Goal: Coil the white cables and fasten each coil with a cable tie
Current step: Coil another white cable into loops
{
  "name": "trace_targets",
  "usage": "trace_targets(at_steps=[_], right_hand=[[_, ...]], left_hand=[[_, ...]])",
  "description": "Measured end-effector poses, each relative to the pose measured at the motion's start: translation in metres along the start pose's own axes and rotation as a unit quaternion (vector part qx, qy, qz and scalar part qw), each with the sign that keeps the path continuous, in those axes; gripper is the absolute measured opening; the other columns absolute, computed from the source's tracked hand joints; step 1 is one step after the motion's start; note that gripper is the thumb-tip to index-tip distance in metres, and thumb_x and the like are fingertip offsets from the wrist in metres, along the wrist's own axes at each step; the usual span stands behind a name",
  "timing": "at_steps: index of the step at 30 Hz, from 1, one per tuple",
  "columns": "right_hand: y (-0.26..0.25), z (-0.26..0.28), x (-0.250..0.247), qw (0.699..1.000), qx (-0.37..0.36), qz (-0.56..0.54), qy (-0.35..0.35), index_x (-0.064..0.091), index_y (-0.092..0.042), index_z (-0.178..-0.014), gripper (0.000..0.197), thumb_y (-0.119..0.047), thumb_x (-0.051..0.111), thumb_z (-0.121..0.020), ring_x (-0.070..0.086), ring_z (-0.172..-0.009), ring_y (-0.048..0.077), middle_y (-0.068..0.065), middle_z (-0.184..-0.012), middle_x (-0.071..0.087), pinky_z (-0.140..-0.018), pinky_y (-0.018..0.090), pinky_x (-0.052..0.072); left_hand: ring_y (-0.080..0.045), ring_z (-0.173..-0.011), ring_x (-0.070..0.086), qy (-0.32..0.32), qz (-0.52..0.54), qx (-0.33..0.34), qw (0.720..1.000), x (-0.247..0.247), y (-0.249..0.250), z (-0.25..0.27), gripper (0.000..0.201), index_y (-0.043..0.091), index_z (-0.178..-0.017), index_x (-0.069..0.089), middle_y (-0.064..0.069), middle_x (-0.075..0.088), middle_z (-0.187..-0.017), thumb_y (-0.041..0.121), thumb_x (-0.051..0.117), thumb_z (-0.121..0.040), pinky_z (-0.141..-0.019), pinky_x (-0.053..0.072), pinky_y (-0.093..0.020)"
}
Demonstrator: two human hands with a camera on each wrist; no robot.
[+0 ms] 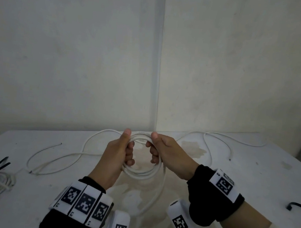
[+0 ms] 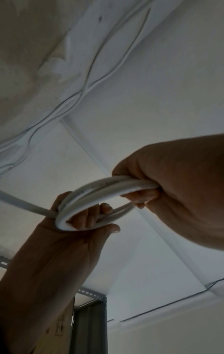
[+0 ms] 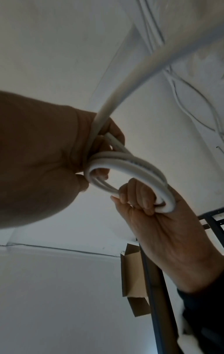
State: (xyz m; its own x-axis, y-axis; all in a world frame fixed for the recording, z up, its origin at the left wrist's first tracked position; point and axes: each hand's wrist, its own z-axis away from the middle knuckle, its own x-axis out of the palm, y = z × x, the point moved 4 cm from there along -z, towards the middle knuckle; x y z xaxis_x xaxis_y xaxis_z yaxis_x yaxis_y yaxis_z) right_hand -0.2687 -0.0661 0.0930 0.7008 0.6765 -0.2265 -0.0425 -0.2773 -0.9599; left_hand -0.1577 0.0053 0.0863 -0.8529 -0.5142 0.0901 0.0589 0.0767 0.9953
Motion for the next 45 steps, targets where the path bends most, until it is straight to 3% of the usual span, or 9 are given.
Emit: trace_targets(at_steps=[6, 13, 16, 19, 22, 27, 34, 38, 45], right_hand=[[-0.004, -0.004, -0.002, 0.995, -0.036, 0.092, 0.010, 0.044, -0.018, -0.068, 0.037, -0.034, 0.032, -0.099, 0.038, -0.051, 0.010, -0.004, -0.059, 0.038, -0.058, 0.028, 0.040], [-0.005, -0.005, -0.010, 0.991, -0.054, 0.093, 0.075, 0.045, -0.019, -0.067, 0.036, -0.030, 0.034, -0.099, 0.040, -0.053, 0.009, -0.005, -0.062, 0.042, -0.052, 0.017, 0.040], [-0.004, -0.003, -0.011, 0.988, -0.062, 0.102, 0.101, 0.044, -0.020, -0.067, 0.035, -0.028, 0.035, -0.099, 0.042, -0.055, 0.008, -0.007, -0.063, 0.044, -0.047, 0.010, 0.037], [-0.003, -0.003, -0.008, 0.992, -0.061, 0.079, 0.079, 0.045, -0.018, -0.068, 0.035, -0.029, 0.035, -0.099, 0.043, -0.052, 0.012, -0.003, -0.060, 0.043, -0.054, 0.021, 0.042], [-0.002, -0.005, -0.013, 0.991, -0.072, 0.097, 0.055, 0.047, -0.017, -0.066, 0.036, -0.028, 0.036, -0.099, 0.053, -0.054, 0.018, 0.001, -0.059, 0.050, -0.061, 0.031, 0.046], [-0.012, -0.006, -0.027, 0.978, -0.108, 0.159, 0.083, 0.049, -0.021, -0.064, 0.034, -0.021, 0.042, -0.097, 0.043, -0.046, 0.003, -0.003, -0.057, 0.047, -0.051, 0.011, 0.036], [-0.025, -0.010, -0.042, 0.958, -0.142, 0.210, 0.137, 0.049, -0.024, -0.065, 0.031, -0.022, 0.046, -0.096, 0.037, -0.052, 0.007, -0.006, -0.059, 0.044, -0.053, 0.012, 0.032], [-0.024, -0.009, -0.043, 0.945, -0.168, 0.246, 0.132, 0.054, -0.019, -0.076, 0.019, -0.020, 0.049, -0.094, 0.048, -0.055, -0.005, -0.015, -0.060, 0.047, -0.056, 0.009, 0.035], [-0.016, -0.004, -0.035, 0.962, -0.139, 0.213, 0.098, 0.054, -0.022, -0.073, 0.027, -0.026, 0.042, -0.096, 0.040, -0.055, 0.005, 0.002, -0.066, 0.052, -0.055, 0.014, 0.033]], left_hand=[[-0.011, -0.038, 0.033, -0.053, -0.005, -0.015, 0.998, -0.001, 0.001, 0.000, 0.045, 0.009, -0.059, 0.047, 0.002, 0.032, -0.043, 0.025, 0.030, -0.097, -0.054, 0.038, -0.030], [-0.010, -0.042, 0.039, -0.114, 0.075, -0.034, 0.990, 0.008, -0.002, 0.009, 0.039, 0.012, -0.067, 0.046, 0.004, 0.036, -0.046, 0.040, 0.038, -0.093, -0.057, 0.042, -0.027], [-0.008, -0.041, 0.044, -0.130, 0.067, -0.017, 0.989, 0.009, -0.003, 0.012, 0.030, 0.010, -0.072, 0.048, 0.005, 0.039, -0.045, 0.036, 0.044, -0.088, -0.052, 0.048, -0.021], [-0.004, -0.033, 0.027, -0.136, 0.100, -0.021, 0.986, 0.006, -0.002, 0.011, 0.036, 0.010, -0.072, 0.047, 0.008, 0.029, -0.041, 0.045, 0.042, -0.079, -0.042, 0.039, -0.016], [-0.005, -0.033, 0.021, -0.132, 0.125, -0.056, 0.982, 0.003, -0.003, 0.010, 0.046, 0.010, -0.066, 0.050, 0.006, 0.023, -0.043, 0.050, 0.038, -0.087, -0.038, 0.032, -0.017], [-0.006, -0.037, 0.019, -0.137, 0.029, -0.038, 0.989, 0.003, -0.007, 0.014, 0.041, 0.012, -0.068, 0.048, 0.007, 0.021, -0.048, 0.040, 0.036, -0.095, -0.039, 0.028, -0.017], [-0.005, -0.038, 0.021, -0.155, 0.005, -0.027, 0.988, 0.009, 0.004, 0.016, 0.040, 0.012, -0.068, 0.048, 0.009, 0.024, -0.046, 0.038, 0.035, -0.096, -0.040, 0.030, -0.017], [-0.005, -0.037, 0.021, -0.150, 0.003, -0.023, 0.988, 0.006, 0.007, 0.018, 0.039, 0.012, -0.065, 0.047, 0.008, 0.024, -0.046, 0.036, 0.036, -0.095, -0.040, 0.028, -0.016], [-0.005, -0.038, 0.019, -0.103, 0.070, 0.008, 0.992, 0.004, 0.010, 0.012, 0.040, 0.013, -0.065, 0.044, 0.008, 0.023, -0.047, 0.037, 0.035, -0.096, -0.040, 0.029, -0.016]])
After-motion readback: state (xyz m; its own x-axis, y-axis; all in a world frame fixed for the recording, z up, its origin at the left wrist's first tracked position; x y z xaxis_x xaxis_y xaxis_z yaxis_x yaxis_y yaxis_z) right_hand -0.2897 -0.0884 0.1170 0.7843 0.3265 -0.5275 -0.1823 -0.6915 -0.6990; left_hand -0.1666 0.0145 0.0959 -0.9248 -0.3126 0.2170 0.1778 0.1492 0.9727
